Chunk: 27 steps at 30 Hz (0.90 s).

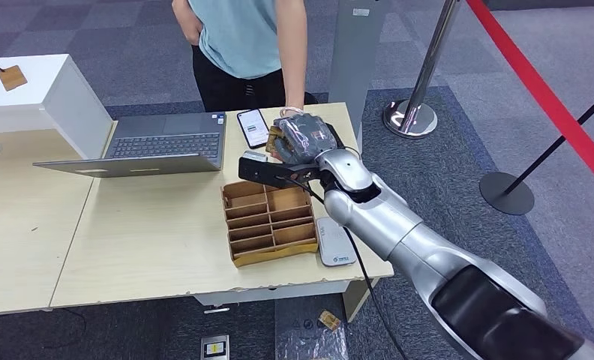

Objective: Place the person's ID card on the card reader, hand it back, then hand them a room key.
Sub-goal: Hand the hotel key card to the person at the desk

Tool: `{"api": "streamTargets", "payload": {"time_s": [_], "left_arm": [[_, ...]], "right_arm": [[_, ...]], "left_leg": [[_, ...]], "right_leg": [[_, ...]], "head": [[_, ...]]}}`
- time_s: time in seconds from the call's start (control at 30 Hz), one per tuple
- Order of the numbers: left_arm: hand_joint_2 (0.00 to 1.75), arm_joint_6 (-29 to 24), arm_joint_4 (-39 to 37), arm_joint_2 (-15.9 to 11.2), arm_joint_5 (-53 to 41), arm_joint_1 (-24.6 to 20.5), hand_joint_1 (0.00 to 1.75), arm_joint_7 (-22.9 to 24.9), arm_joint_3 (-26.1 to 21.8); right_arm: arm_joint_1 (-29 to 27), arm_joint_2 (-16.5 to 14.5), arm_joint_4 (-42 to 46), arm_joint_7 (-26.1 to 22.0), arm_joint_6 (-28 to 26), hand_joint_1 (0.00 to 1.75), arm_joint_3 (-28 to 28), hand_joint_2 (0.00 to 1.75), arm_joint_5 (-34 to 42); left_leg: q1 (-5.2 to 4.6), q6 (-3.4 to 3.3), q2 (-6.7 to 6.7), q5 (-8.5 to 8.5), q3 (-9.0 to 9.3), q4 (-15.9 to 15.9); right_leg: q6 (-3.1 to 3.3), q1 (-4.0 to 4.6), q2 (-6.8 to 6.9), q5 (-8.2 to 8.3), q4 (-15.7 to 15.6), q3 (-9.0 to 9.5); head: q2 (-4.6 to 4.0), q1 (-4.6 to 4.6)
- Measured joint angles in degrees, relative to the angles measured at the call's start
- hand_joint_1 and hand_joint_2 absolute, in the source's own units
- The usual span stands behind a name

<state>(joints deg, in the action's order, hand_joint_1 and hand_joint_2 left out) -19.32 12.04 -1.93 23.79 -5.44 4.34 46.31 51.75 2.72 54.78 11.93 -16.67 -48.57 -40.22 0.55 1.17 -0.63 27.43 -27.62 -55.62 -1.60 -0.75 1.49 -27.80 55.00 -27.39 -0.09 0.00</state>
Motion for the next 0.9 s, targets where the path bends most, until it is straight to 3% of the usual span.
{"api": "streamTargets", "payload": {"time_s": [0.27, 0.4, 0.9], "left_arm": [[1.75, 0.03, 0.0, -0.02, 0.21, 0.02, 0.0, 0.96, 0.04], [1.75, 0.1, 0.0, -0.02, 0.2, 0.03, 0.0, 1.08, 0.09], [1.75, 0.11, 0.02, -0.02, -0.23, 0.03, 0.0, 0.99, 1.01]], "right_arm": [[-1.04, 0.2, -0.84, 0.02, -0.38, 1.72, -0.15, 1.75, 0.09], [-1.39, 0.46, -0.98, 0.06, -0.55, 0.04, -0.19, 1.75, 0.09], [-2.75, 1.4, -0.92, 0.72, -1.92, 0.0, -0.17, 1.75, -1.27]], "left_leg": [[0.0, 0.0, 0.0, 0.0, 0.0, 0.0], [0.0, 0.0, 0.0, 0.0, 0.01, -0.01], [0.0, -0.01, 0.0, -0.02, 0.01, -0.04]], "right_leg": [[0.0, 0.0, 0.0, 0.0, 0.0, 0.0], [0.0, 0.0, 0.0, 0.02, 0.0, 0.0], [-0.01, 0.0, -0.01, 0.05, 0.0, 0.0]], "head": [[0.0, 0.0], [0.0, 0.0], [0.0, 0.0]]}}
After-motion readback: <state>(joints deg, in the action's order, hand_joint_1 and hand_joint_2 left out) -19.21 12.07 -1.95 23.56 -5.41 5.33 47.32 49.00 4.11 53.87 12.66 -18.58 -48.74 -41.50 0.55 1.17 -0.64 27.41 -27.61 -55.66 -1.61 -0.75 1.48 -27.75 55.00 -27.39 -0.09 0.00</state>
